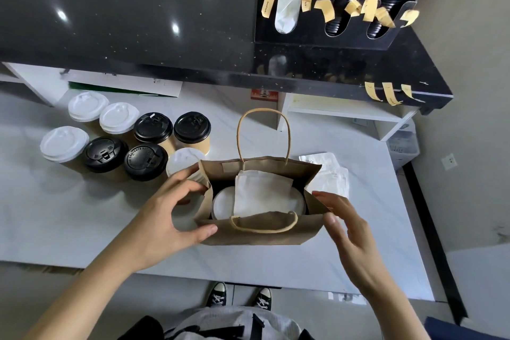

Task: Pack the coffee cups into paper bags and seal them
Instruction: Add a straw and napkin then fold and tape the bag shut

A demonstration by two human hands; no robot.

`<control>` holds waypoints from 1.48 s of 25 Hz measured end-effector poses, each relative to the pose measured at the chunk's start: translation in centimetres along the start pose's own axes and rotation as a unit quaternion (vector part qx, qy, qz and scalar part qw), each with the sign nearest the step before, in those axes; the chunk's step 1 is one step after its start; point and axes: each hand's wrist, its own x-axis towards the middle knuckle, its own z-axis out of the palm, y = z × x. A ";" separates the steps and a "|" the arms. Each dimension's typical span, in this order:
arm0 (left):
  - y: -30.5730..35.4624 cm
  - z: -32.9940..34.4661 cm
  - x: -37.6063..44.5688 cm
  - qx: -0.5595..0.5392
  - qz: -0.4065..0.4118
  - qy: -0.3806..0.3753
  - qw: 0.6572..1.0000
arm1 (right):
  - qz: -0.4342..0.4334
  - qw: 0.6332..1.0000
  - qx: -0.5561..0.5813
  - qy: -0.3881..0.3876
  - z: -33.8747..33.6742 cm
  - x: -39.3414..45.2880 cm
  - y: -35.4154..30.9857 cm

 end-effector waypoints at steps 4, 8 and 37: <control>-0.4 -0.1 0.5 -0.036 -0.017 -0.003 0.999 | -0.033 0.992 -0.116 -0.047 -0.5 0.2 0.6; -0.6 -0.2 1.1 -0.066 -0.015 0.001 0.998 | -0.033 0.994 -0.098 -0.025 -1.4 1.0 0.6; 3.0 1.2 6.1 0.122 0.037 -0.061 0.990 | -0.019 0.996 0.090 0.020 -0.6 5.3 0.9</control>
